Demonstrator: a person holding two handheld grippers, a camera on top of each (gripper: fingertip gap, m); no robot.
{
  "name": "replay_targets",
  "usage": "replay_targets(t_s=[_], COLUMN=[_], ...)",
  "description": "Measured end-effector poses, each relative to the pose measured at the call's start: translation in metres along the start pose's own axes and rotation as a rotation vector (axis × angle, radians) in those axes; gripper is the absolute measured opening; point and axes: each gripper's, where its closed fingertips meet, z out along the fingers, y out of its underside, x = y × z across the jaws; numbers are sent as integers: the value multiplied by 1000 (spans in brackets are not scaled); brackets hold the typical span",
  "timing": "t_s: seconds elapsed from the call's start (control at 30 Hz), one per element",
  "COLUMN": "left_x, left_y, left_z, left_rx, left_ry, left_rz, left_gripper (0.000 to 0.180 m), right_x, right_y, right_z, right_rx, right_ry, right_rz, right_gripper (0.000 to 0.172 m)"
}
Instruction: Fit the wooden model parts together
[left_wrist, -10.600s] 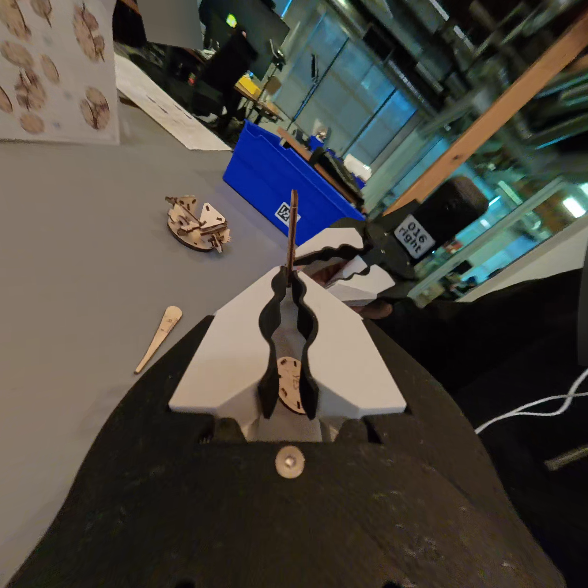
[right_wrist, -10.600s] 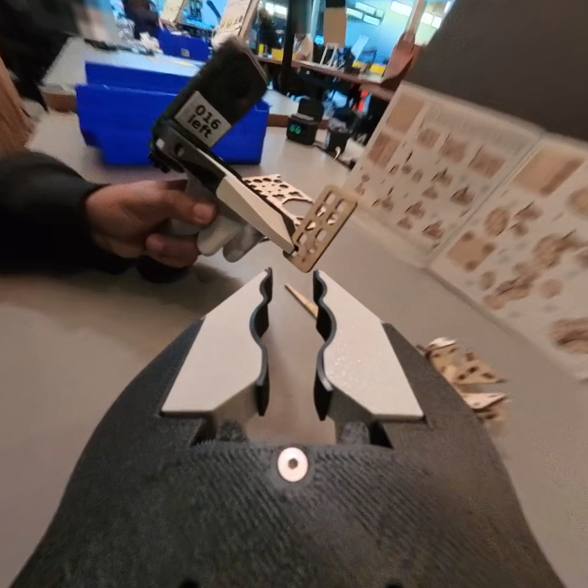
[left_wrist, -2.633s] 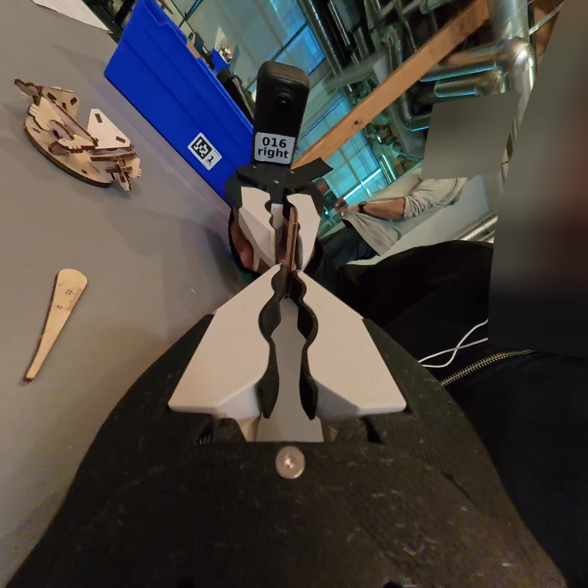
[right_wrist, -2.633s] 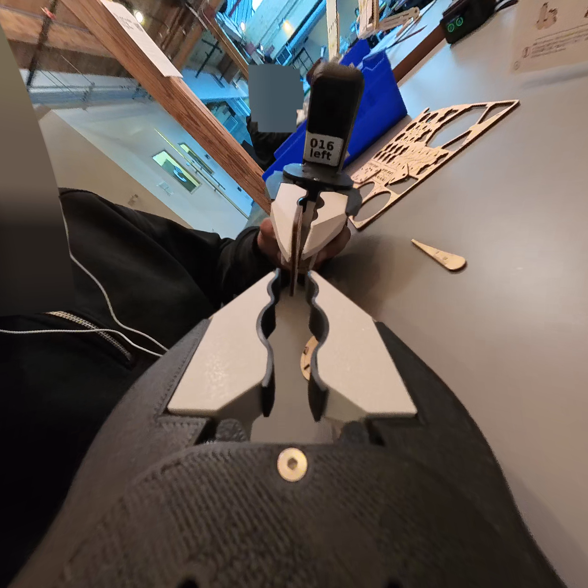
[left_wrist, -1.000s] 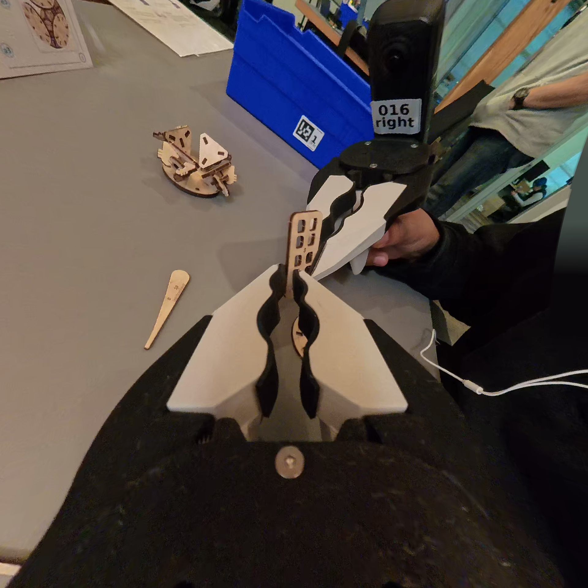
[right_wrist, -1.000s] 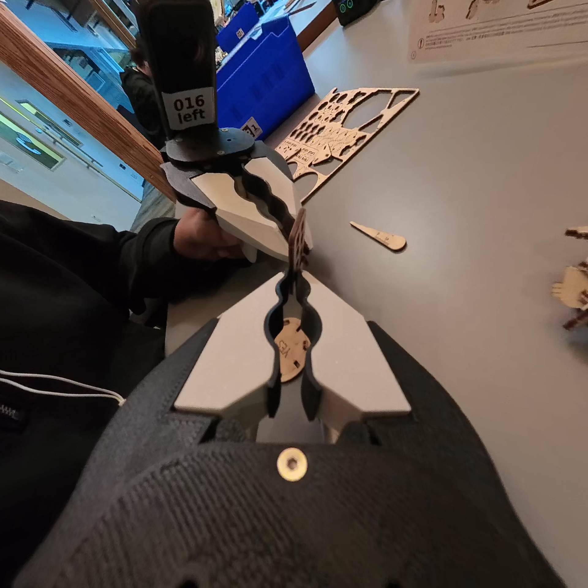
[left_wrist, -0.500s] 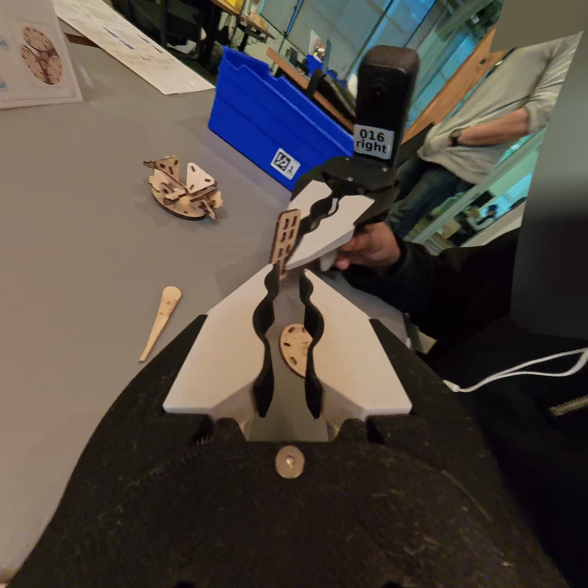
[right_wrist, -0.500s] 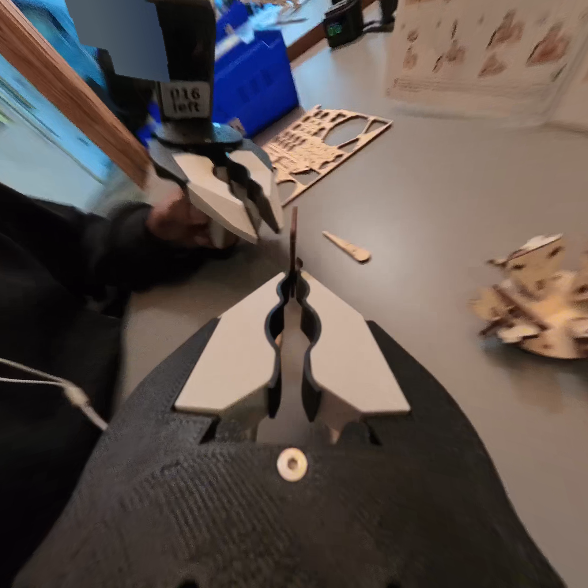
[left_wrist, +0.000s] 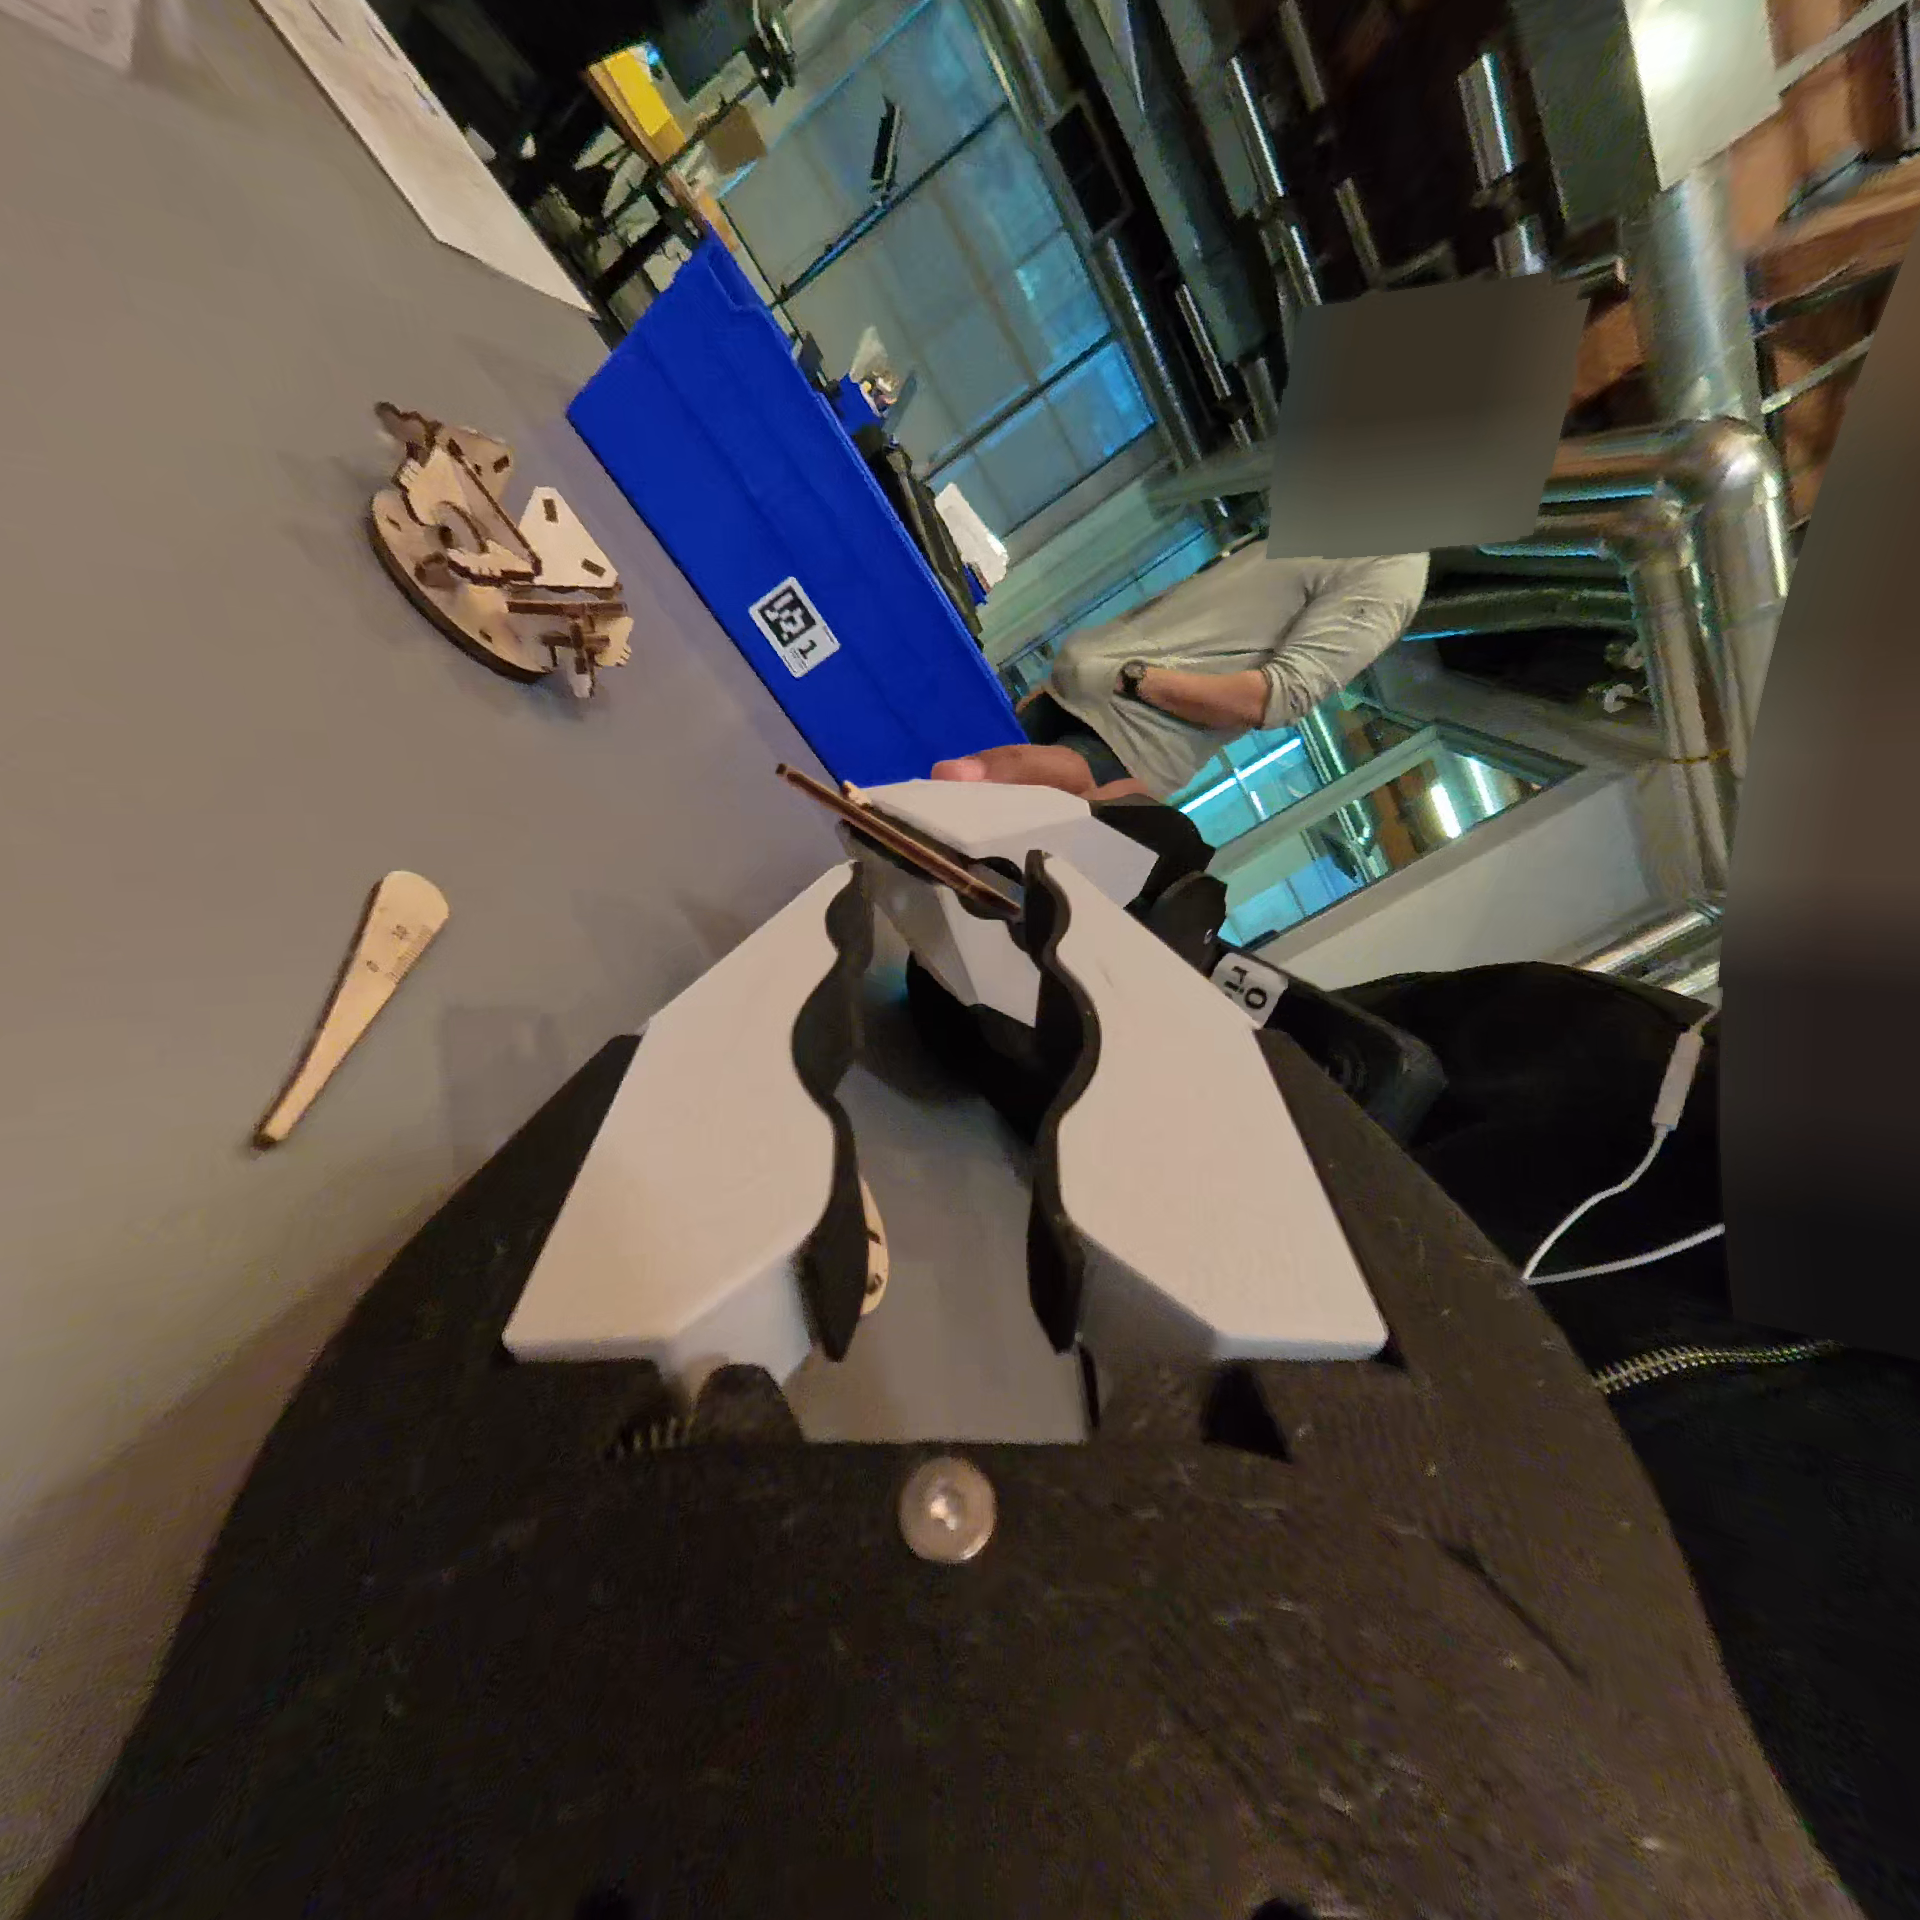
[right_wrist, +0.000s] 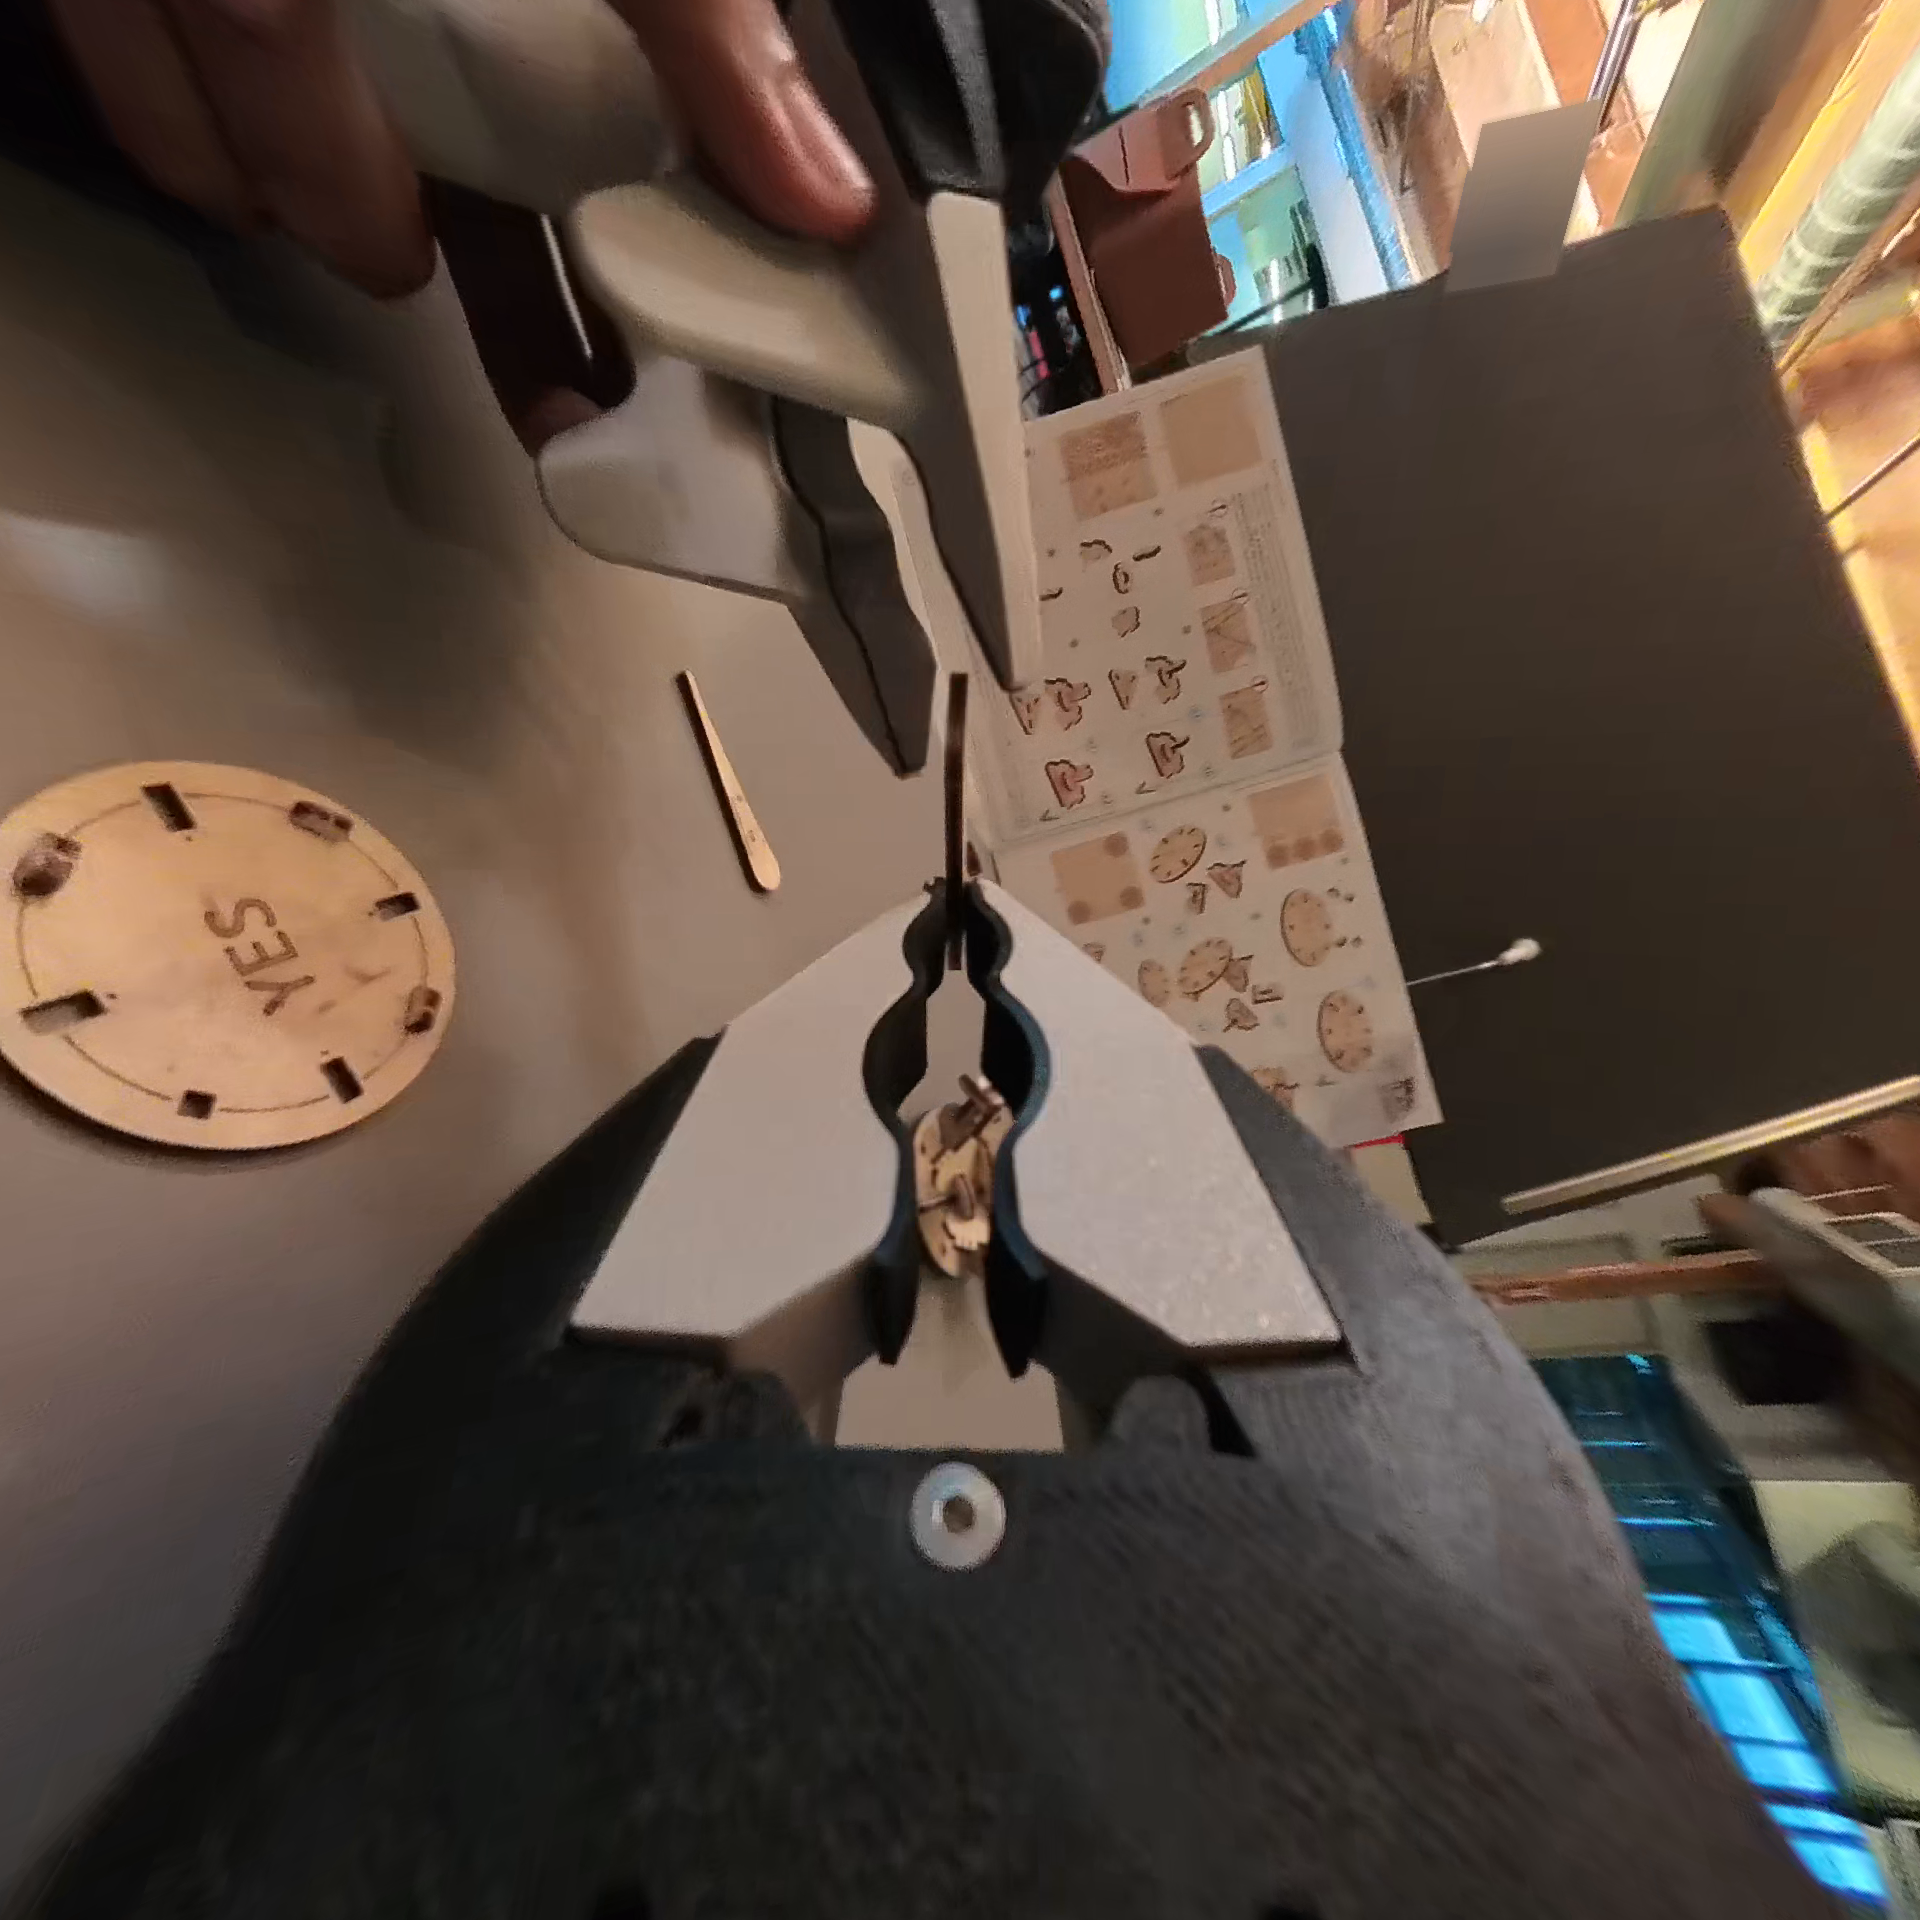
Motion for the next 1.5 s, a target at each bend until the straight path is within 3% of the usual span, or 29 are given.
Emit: replay_targets(t_s=[0.2,0.3,0.43,0.6,0.87,1.0,1.17,1.2,1.5], left_x=[1,-5,-6,-6,-8,-8,-9,-9,-16], left_y=[7,-4,-9,4,13,16,17,16,14], left_z=[3,-6,-11,-2,2,2,2,1,-3], left_rx=[-35,24,29,-64,-145,-170,-180,-176,-180], left_ry=[23,7,-48,-128,-193,-204,-211,-217,-251], left_rz=[-47,-53,27,161,269,291,300,300,299], left_gripper=[9,0,0,0,0,0,0,0,0], right_x=[-5,-10,4,6,-1,0,-2,-4,-2], right_y=[-6,-19,-21,-23,-15,-11,-11,-11,-7], right_z=[0,-6,-16,-17,-13,-14,-16,-16,-15], right_rx=[34,168,263,300,250,251,250,249,225], right_ry=[25,-96,-192,-212,-215,-222,-242,-250,-258], right_rz=[-69,149,426,528,445,435,409,404,425], right_gripper=[4,31,25,21,19,10,9,1,1])
